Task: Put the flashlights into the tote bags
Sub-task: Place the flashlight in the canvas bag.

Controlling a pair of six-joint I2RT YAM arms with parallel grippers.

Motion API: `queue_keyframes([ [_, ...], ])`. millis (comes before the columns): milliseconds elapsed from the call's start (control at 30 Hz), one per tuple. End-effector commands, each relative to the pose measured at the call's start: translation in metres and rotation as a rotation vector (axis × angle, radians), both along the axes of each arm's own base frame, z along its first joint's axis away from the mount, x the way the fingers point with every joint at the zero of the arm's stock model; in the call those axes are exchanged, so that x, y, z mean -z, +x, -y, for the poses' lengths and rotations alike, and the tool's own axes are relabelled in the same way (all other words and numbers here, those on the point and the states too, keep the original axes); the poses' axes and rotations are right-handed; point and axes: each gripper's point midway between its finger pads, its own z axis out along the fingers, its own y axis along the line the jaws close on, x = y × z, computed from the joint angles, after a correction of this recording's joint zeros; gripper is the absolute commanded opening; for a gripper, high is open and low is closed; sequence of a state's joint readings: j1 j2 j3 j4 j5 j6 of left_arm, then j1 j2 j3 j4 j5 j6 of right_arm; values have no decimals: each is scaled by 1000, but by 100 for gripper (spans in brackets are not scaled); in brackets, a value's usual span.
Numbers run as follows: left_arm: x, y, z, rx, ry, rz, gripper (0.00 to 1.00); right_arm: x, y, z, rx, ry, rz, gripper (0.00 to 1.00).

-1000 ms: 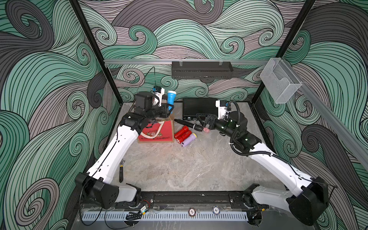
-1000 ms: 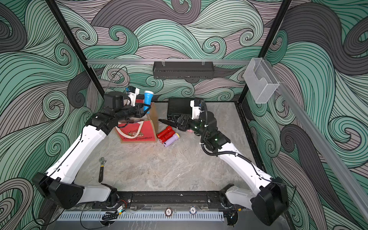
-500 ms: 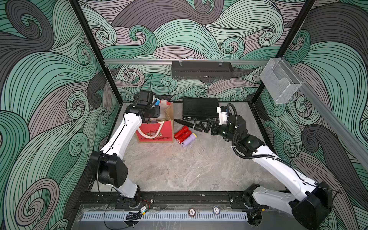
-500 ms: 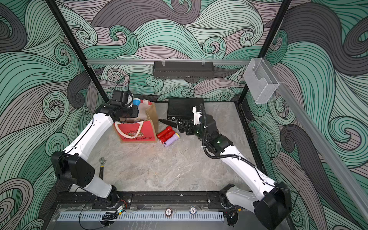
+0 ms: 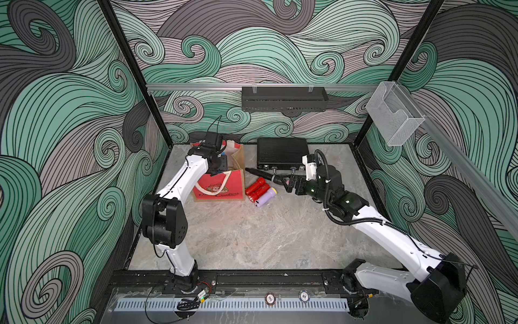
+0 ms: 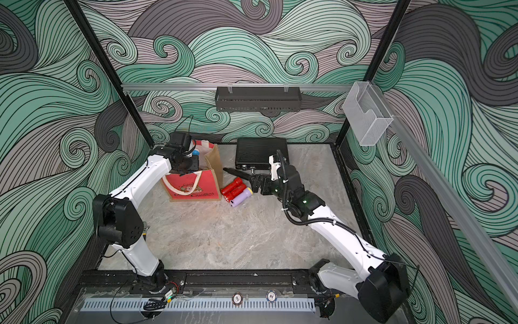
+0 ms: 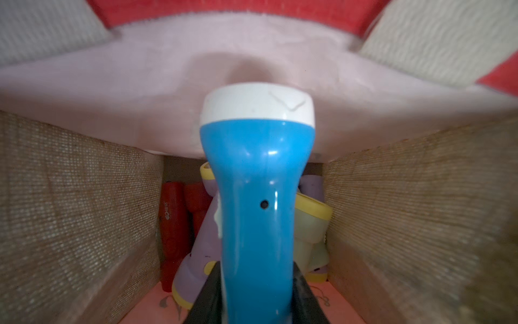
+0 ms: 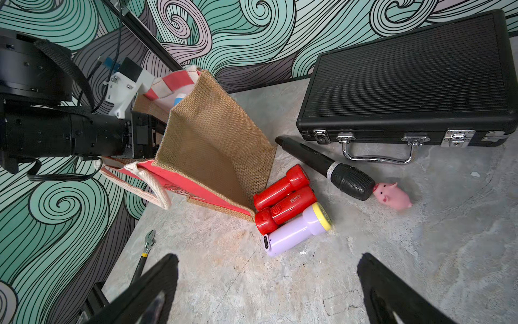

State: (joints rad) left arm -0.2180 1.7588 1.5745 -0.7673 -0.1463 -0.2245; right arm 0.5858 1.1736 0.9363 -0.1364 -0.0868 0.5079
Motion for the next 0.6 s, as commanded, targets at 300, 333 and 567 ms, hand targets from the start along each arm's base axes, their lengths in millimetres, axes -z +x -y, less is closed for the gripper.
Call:
queue_keyframes([
  [300,50,-6,-10,-69,33,-140,0,13,8,-14,4,-25,-37,99],
  [333,54,-7,-10,-72,35,-151,0,13,9,-15,5,-25,-37,99],
  [567,58,-4,-9,-91,20,-136,15,30,10,-13,45,-32,-83,99],
])
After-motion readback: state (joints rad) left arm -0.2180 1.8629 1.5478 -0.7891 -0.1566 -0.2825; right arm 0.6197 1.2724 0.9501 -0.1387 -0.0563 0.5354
